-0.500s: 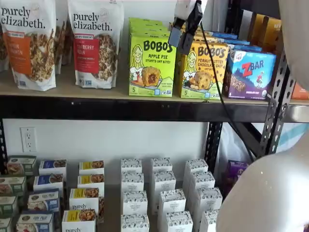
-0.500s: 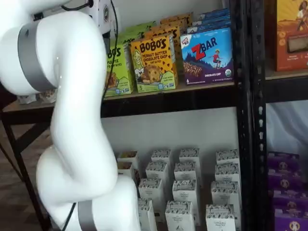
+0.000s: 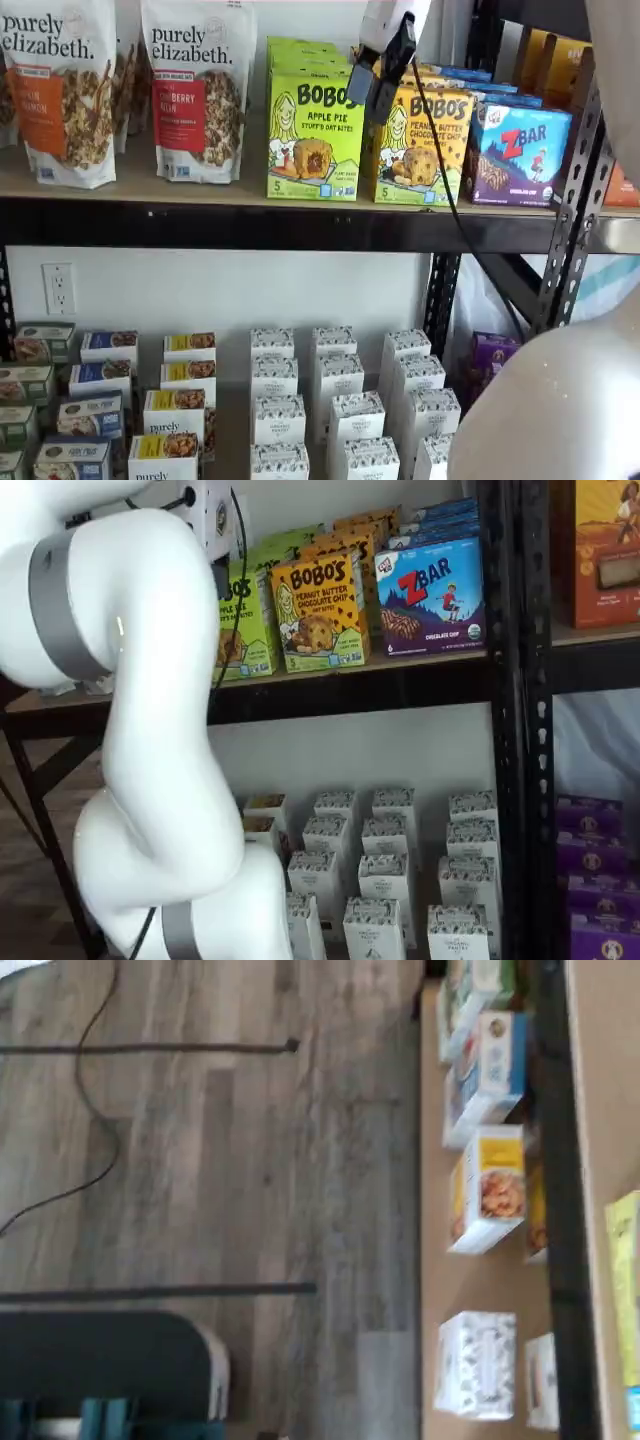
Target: Pick the green box on the top shelf, the fourth from the left
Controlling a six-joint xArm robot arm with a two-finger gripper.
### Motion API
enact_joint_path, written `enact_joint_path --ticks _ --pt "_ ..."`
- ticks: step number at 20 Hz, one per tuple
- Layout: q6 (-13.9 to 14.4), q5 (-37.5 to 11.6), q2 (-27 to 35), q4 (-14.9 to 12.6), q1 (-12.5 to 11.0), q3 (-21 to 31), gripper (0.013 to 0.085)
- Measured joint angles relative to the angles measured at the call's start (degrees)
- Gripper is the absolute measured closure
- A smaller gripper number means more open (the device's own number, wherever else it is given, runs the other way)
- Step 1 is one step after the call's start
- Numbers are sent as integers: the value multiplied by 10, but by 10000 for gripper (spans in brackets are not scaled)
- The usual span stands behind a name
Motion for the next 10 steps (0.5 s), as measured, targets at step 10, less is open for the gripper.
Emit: enact_joint_path --ticks 10 --pt "0 -97 -22 11 3 37 130"
